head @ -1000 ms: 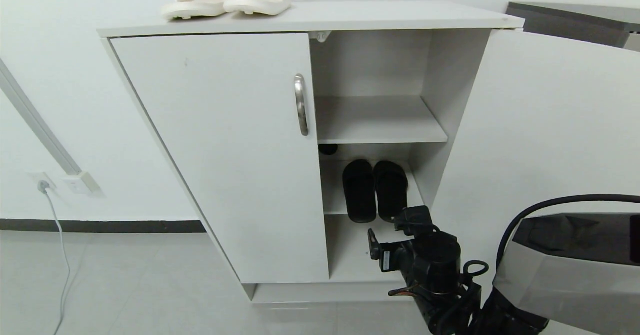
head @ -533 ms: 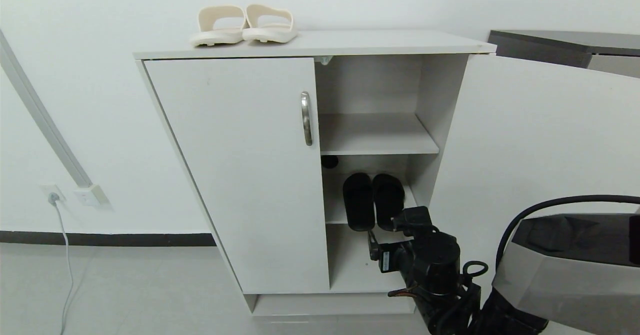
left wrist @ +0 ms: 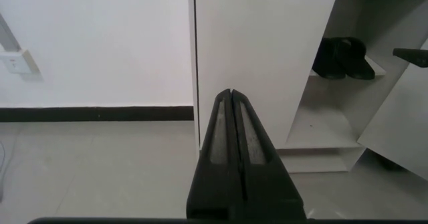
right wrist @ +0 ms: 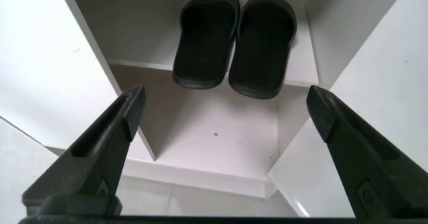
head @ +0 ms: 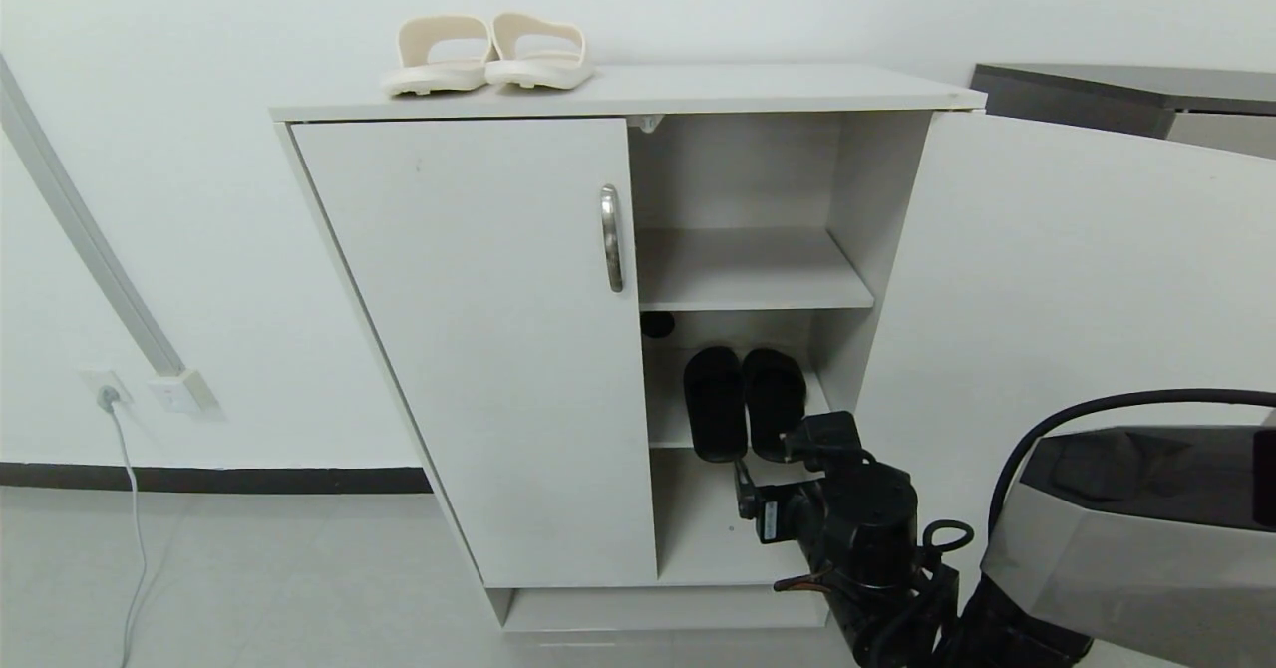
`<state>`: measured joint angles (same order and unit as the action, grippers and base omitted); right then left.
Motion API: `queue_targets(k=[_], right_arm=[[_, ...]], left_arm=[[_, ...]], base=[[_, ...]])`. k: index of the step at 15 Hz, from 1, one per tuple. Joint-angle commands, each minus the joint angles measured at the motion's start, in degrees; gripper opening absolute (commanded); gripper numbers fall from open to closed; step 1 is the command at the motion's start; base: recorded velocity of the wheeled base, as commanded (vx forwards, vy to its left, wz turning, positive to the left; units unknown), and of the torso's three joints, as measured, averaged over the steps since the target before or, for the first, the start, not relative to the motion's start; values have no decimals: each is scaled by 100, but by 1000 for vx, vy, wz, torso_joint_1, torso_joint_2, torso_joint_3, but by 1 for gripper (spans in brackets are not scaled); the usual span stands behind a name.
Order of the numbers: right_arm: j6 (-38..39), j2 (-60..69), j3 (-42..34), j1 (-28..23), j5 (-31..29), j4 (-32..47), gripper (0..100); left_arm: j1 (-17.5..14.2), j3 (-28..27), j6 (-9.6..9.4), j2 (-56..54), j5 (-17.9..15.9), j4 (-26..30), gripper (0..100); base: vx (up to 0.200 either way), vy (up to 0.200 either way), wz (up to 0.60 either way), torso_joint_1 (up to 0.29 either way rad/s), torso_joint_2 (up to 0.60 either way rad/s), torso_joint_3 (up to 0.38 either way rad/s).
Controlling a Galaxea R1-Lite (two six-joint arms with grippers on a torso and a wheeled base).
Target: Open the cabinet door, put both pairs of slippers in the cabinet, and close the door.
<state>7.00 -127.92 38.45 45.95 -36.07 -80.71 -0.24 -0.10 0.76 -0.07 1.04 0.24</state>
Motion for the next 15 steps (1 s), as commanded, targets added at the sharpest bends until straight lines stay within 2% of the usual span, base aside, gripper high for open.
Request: queue_targets(k=[1, 2, 15], right_arm=[[3, -14, 5, 2, 4, -41, 100], [3, -14, 5, 2, 4, -94, 100], [30, -14, -39, -24, 39, -102, 100]], left_arm=[[-2, 1, 4, 7, 2, 2, 0], [-2, 1, 4, 7, 2, 2, 0], [-2, 1, 4, 7, -7, 2, 0]], base=[[0, 0, 0, 0, 0, 0], [0, 0, 0, 0, 0, 0], [0, 200, 0, 5, 1, 3]])
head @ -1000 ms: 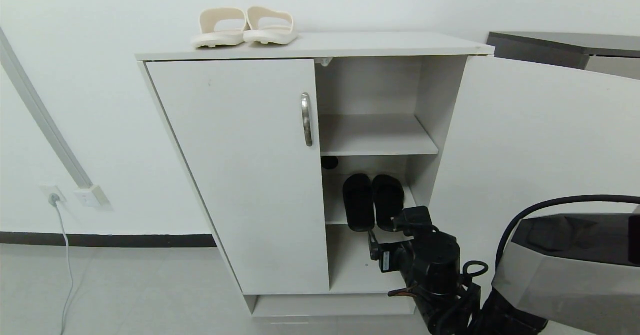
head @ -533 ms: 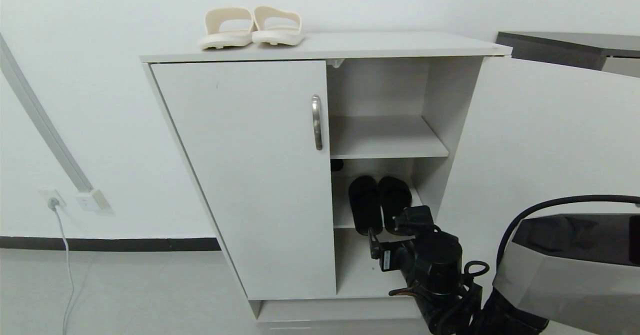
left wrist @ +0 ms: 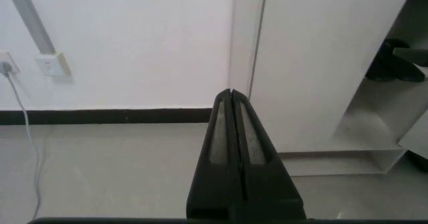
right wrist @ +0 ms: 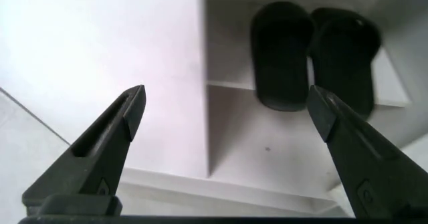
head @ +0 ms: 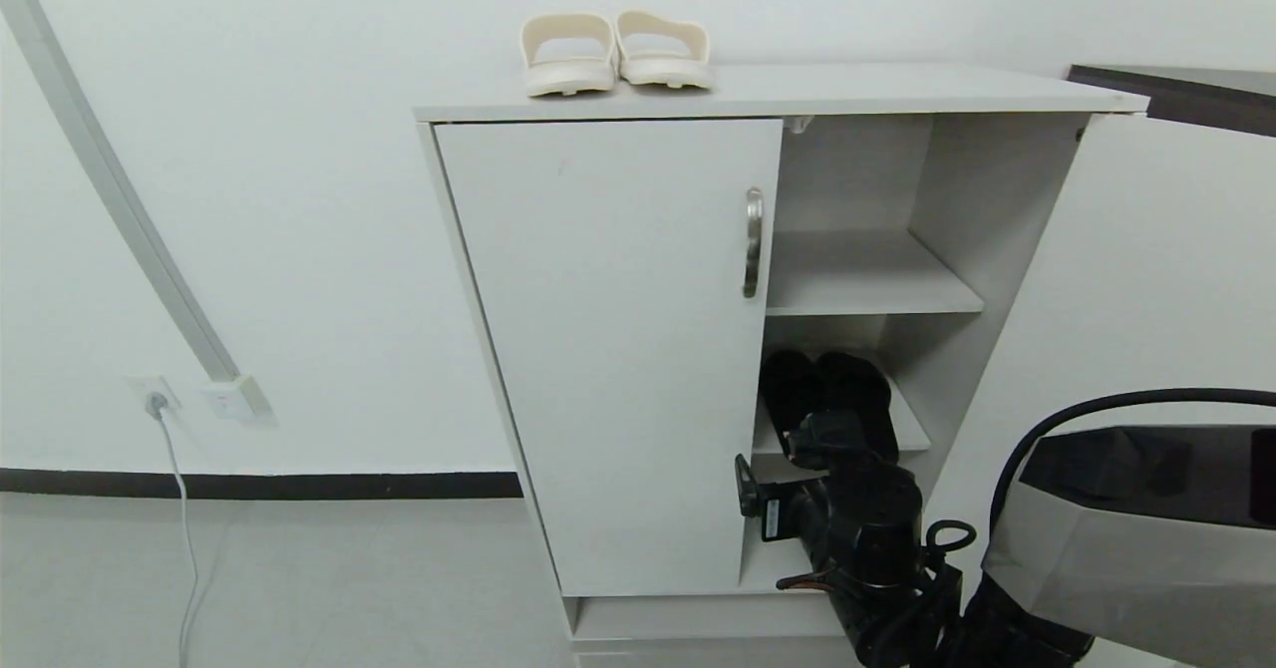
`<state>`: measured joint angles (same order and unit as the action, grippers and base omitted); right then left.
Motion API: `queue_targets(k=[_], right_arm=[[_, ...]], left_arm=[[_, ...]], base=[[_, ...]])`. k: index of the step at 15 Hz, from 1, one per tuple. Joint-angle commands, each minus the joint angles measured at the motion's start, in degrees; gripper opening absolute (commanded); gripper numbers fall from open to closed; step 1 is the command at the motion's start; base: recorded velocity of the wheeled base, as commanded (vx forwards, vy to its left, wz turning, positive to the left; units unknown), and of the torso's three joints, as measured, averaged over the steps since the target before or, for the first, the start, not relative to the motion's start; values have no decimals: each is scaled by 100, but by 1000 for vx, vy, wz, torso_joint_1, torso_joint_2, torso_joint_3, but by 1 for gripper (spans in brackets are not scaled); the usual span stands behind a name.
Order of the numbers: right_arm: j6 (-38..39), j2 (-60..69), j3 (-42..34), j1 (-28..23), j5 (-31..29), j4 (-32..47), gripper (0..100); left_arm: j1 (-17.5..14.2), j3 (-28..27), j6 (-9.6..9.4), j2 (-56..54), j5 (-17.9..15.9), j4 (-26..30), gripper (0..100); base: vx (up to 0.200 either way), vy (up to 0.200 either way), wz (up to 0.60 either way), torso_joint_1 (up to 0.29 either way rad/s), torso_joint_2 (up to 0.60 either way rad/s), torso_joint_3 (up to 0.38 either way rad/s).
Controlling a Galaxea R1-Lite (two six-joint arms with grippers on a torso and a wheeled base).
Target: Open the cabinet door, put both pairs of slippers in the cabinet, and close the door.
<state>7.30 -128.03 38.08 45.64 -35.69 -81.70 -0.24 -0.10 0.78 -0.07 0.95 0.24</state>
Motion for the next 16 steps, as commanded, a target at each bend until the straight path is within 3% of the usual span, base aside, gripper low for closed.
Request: queue_targets(k=[1, 8, 16], right_arm=[[-1, -3, -3, 15, 1, -4, 100], [-1, -12, -99, -38, 45, -92, 100], [-177, 6, -222, -64, 142, -417, 100]], left_arm=[[-2, 1, 1, 7, 2, -7, 0], [-2, 1, 1, 7, -7, 2, 0], [-2, 10, -52, 7, -7, -7, 0]], base=[[0, 200, 0, 2, 2, 2], [0, 200, 0, 1, 4, 5], [0, 0, 0, 0, 0, 0]])
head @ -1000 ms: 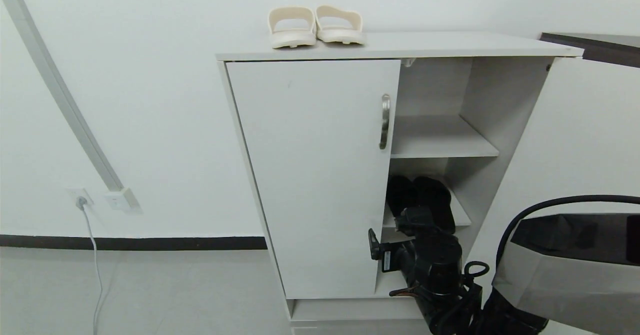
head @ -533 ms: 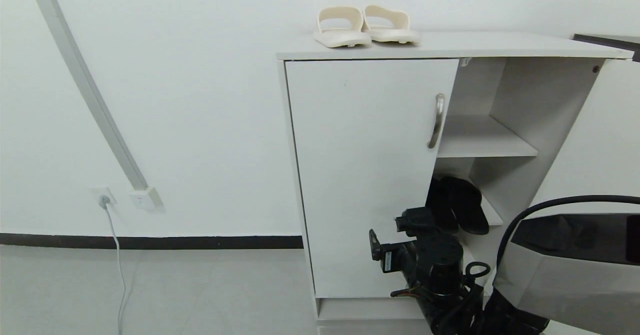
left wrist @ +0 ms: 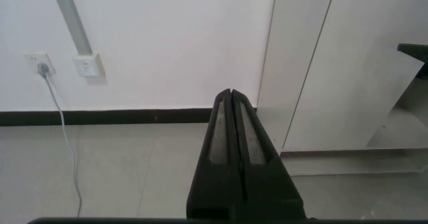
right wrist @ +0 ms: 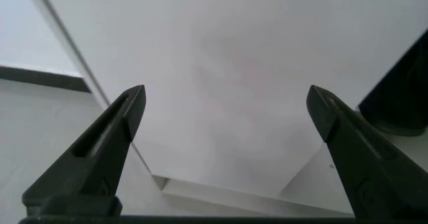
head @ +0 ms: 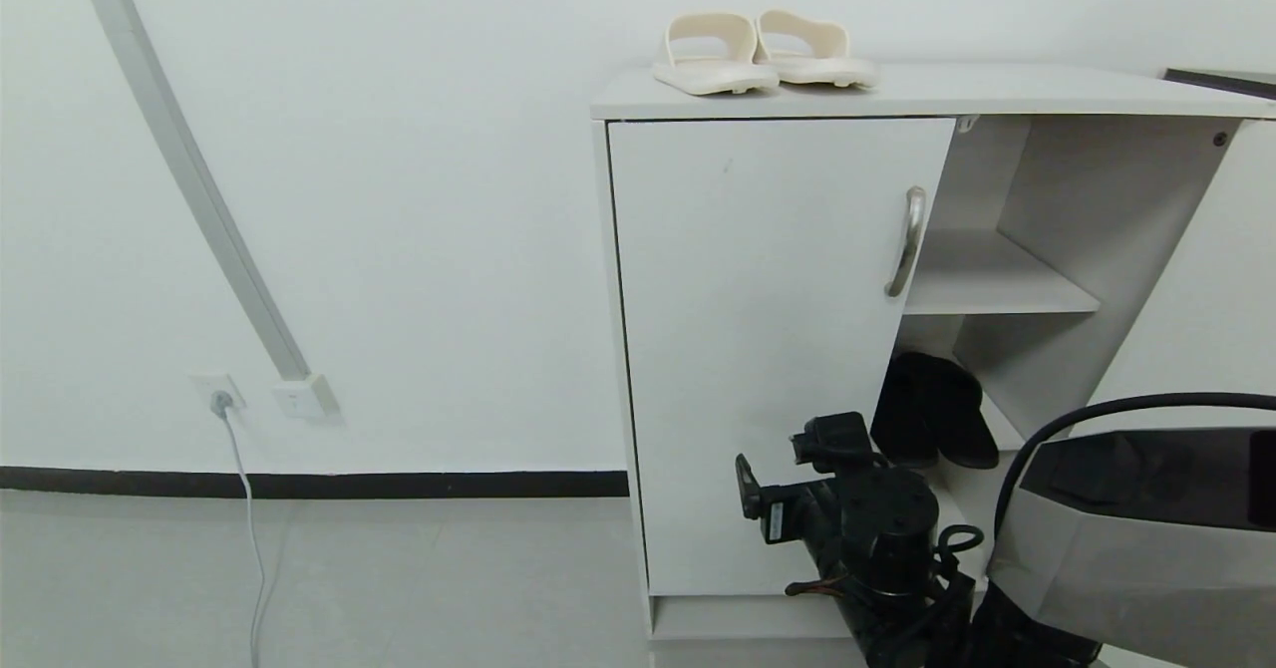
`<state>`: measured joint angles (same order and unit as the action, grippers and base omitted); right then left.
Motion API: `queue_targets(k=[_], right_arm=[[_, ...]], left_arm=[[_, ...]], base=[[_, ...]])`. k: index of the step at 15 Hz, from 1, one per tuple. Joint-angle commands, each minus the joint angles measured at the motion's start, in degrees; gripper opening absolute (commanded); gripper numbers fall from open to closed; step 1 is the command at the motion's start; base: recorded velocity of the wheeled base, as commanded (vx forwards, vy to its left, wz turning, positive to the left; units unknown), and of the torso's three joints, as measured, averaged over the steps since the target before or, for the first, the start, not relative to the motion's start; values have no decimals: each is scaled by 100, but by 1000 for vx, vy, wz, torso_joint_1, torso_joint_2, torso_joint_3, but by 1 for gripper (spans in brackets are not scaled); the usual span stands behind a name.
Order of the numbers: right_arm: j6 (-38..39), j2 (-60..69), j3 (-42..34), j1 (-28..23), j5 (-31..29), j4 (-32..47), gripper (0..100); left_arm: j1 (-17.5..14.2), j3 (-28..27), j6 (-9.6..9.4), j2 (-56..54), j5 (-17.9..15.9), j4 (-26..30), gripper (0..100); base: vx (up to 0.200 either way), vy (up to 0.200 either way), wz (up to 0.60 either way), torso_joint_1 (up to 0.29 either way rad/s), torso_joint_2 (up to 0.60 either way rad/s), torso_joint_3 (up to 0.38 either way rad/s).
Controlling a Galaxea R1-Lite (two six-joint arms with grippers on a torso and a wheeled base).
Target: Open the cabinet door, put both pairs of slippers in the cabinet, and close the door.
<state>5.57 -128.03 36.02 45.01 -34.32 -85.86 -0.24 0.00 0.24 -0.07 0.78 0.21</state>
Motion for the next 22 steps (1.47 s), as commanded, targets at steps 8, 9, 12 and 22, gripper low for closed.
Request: queue_targets(k=[8, 9, 12, 22], right_arm=[[5, -38, -210, 8, 13, -177, 100], [5, -38, -227, 8, 48, -177, 100], [5, -29, -227, 8, 48, -177, 100], [-3, -12, -289, -10, 39, -256, 100]], left_arm=[[-2, 0, 2, 7, 10, -3, 0], [-2, 0, 2, 7, 1, 6, 0], [-2, 0, 2, 7, 1, 6, 0], [-2, 0, 2, 7, 1, -3, 0]], base=[[0, 0, 0, 0, 0, 0], [0, 0, 0, -2, -139, -163], [0, 0, 0, 20, -243, -333], [0, 0, 0, 94, -471, -348]])
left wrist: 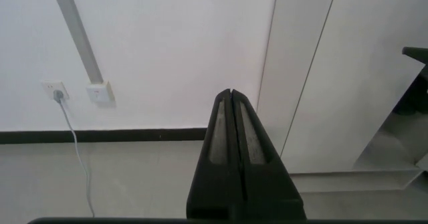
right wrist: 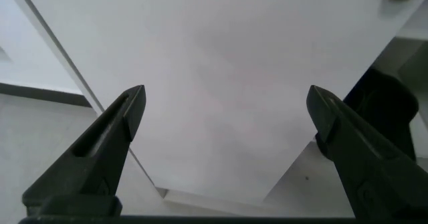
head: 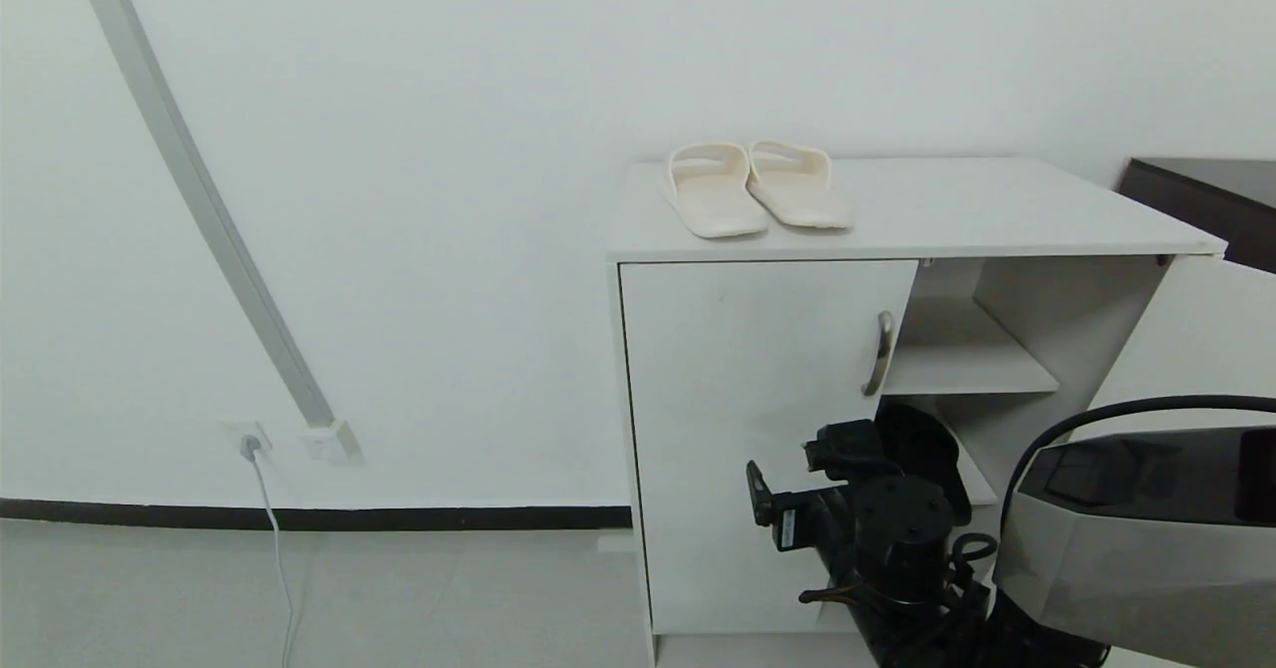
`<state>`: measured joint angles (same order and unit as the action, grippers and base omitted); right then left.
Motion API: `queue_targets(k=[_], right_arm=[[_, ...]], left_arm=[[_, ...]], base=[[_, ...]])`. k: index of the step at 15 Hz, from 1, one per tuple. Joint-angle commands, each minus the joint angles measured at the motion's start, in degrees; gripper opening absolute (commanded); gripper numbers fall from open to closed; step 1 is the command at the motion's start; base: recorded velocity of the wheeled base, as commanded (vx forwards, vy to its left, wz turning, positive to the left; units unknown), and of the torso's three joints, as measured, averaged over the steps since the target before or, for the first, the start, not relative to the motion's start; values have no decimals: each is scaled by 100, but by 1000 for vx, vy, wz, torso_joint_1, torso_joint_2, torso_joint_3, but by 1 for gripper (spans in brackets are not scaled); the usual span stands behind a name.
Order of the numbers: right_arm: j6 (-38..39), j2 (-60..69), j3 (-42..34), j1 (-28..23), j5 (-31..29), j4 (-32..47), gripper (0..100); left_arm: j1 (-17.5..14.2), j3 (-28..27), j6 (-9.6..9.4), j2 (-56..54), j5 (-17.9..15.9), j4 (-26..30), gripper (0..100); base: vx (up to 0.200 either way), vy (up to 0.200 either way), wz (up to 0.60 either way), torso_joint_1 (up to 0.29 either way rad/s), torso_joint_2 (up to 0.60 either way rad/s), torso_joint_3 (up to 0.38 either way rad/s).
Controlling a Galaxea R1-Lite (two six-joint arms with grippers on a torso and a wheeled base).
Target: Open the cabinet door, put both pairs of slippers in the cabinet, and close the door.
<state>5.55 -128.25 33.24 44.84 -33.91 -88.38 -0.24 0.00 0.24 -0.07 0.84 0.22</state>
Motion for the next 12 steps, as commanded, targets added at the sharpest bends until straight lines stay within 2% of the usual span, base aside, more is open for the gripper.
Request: queue_targets(k=[1, 12], right_arm=[[-1, 10, -20, -1, -1, -4, 100], [-10, 45, -90, -10, -1, -56, 100]], left_arm=[[-2, 0, 2, 7, 4, 4, 0], [-2, 0, 2, 7, 4, -4, 0]], base=[[0, 0, 0, 163, -481, -325], [0, 0, 0, 194, -510, -319]])
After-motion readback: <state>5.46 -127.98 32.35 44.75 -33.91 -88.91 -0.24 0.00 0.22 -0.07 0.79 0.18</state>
